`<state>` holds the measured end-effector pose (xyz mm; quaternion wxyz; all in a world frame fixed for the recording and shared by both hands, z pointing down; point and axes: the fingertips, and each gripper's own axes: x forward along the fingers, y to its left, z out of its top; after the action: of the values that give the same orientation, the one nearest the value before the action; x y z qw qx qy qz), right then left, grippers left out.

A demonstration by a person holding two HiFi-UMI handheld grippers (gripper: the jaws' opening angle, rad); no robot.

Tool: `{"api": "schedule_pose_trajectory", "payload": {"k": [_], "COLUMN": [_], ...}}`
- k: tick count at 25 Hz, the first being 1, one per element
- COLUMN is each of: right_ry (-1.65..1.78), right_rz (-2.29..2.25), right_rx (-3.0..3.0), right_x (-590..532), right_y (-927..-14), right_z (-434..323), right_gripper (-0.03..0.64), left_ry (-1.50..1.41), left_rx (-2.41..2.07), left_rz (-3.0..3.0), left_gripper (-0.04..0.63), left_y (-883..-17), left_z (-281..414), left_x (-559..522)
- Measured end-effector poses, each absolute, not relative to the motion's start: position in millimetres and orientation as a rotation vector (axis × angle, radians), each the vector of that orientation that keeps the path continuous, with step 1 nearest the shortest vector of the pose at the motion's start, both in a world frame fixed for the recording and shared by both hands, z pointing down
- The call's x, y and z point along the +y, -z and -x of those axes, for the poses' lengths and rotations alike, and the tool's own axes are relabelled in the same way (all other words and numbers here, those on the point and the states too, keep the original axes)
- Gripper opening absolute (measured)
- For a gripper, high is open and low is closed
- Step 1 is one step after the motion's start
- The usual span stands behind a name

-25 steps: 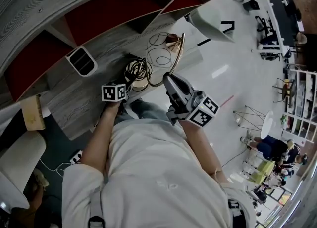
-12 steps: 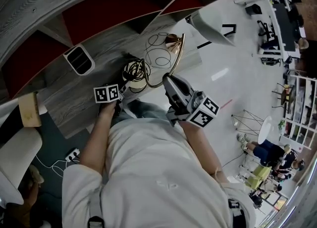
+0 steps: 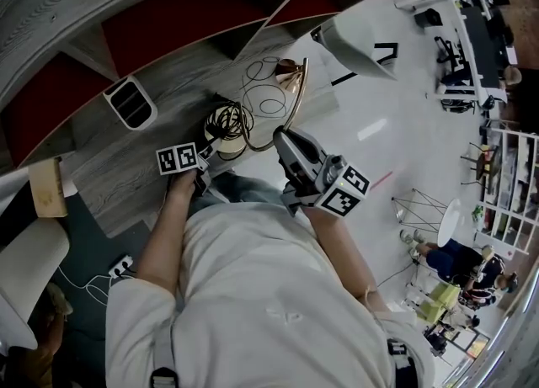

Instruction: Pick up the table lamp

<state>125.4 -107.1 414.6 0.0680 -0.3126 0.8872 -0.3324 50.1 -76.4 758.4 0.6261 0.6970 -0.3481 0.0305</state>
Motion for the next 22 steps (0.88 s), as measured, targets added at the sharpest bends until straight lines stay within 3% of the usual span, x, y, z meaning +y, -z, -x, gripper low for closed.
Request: {"api": "schedule_pose_trajectory", "payload": {"k": [6,22], "right_ry": [1.004,1.061], "right_rz": [0.913,0.855], "right_rx": [2.692,2.632], "right_x": [-105.5,-106.8], "right_y": [-414.4,-408.2], "right_z": [-125.3,-120.7], "right_gripper": [0.054,0.055], "left_ry": [0.053,0.123], "left_rx": [-0.748,-0.804], "left_rz": [-1.541,-1.513], "left_gripper": [0.176,0.155], "left_y": [-756.6,-742.7], "left_z": [-60.9,-36.4], "left_x": [-79.0,-65.1]}}
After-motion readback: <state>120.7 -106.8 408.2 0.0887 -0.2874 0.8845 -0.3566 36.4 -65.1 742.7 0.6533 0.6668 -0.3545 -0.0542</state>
